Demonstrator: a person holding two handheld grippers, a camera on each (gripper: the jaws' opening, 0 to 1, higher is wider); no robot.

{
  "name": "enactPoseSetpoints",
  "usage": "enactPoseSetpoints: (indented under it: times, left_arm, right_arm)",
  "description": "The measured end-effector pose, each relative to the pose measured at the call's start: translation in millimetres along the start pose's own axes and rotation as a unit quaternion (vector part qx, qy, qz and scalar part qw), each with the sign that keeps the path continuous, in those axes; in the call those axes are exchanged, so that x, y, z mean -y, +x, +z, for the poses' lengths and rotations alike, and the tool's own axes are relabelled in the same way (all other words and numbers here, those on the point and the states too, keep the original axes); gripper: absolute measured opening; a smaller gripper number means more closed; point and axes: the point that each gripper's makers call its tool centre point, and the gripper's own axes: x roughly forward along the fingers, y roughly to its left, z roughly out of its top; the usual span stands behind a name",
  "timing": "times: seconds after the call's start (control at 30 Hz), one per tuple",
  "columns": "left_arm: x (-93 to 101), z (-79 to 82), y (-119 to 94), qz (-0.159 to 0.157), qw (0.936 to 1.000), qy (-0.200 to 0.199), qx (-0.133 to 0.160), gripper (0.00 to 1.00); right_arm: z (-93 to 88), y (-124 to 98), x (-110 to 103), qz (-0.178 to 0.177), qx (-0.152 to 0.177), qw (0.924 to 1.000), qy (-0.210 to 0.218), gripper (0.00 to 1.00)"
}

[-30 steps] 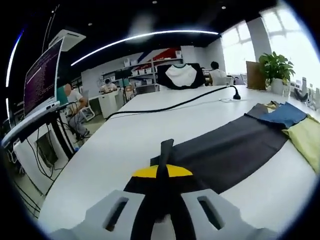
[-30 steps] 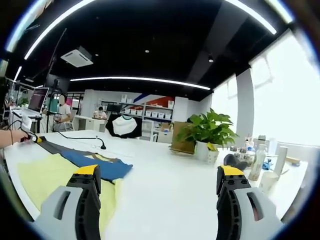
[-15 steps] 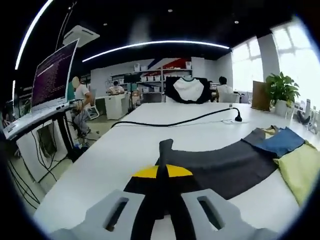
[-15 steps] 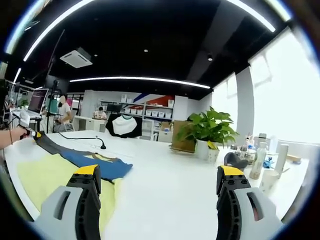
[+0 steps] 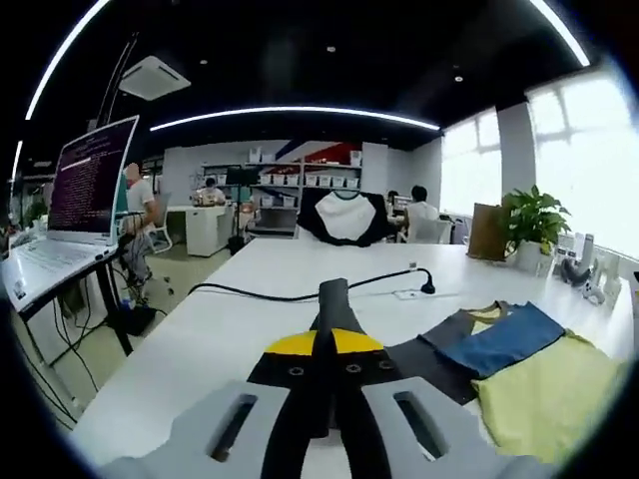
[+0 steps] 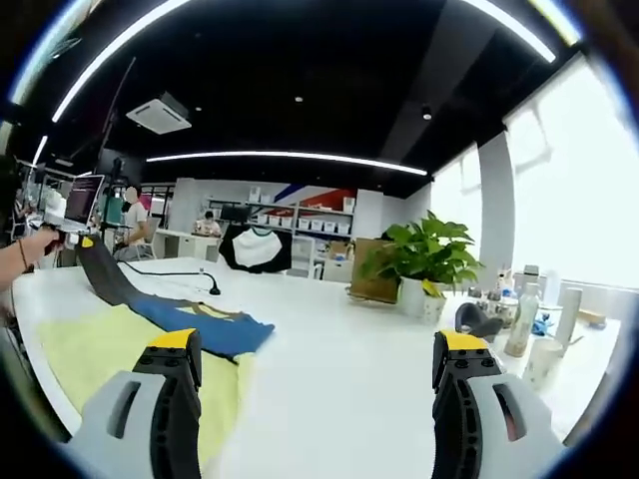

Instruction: Fold the garment on the visible template until the final outline fits inside the template.

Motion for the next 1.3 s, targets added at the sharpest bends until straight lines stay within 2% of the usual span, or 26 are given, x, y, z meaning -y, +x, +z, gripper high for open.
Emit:
enactPoseSetpoints:
  times: [0.2, 0.37, 0.43, 0.47, 0.57, 0.87, 0.93, 1.1, 1.17, 1.23, 1.3]
  left_arm:
    - [19.9, 32.0, -3, -0.025, 0.9987, -0.03, 0.033, 0.03]
    - [37.4, 50.7, -1, -0.04, 0.9976, -0.038, 0.043, 0.03]
    - [53.5, 66.8, 2, -0.065, 0.994, -0.051, 0.071, 0.03]
    - [61.5, 73.2, 3, -0.078, 0.9923, -0.059, 0.075, 0.03]
    - [73.0, 83.3, 8, -0.082, 0.9923, -0.054, 0.075, 0.03]
    - [123.6, 92.1, 26, -0.118, 0.9896, -0.054, 0.062, 0.03]
    - [138.1, 94.9, 30, -0.137, 0.9869, -0.06, 0.061, 0.03]
    - [165.5, 101.5, 40, -0.161, 0.983, -0.065, 0.059, 0.03]
    - [184.2, 104.0, 41, -0.189, 0.9772, -0.078, 0.057, 0.03]
    - [198.8, 109.7, 41, -0.204, 0.9738, -0.071, 0.072, 0.03]
    - [211.8, 106.0, 43, -0.209, 0.9744, -0.057, 0.061, 0.03]
  right_arm:
    - [0.6, -4, 2, 0.0, 0.005, 0.9999, 0.014, 0.99]
    - [-2.0, -6, 5, -0.004, 0.002, 0.9998, 0.017, 0.99]
    - [-2.3, -6, 5, -0.003, 0.002, 0.9999, 0.016, 0.99]
    - [-2.6, -6, 6, -0.004, 0.002, 0.9999, 0.015, 0.99]
    - [-4.4, -5, 8, -0.008, 0.001, 0.9998, 0.019, 0.99]
    - [-0.3, -7, 7, -0.009, 0.006, 0.9997, 0.02, 0.99]
    - [0.4, -9, 7, -0.008, 0.006, 0.9998, 0.019, 0.99]
    - [2.8, -14, 12, -0.014, 0.008, 0.9997, 0.017, 0.99]
    - [1.5, -15, 13, -0.016, 0.005, 0.9998, 0.014, 0.99]
    - [-0.9, -16, 17, -0.029, 0.0, 0.9996, 0.004, 0.99]
    - [-2.6, -18, 18, -0.034, -0.001, 0.9994, -0.002, 0.99]
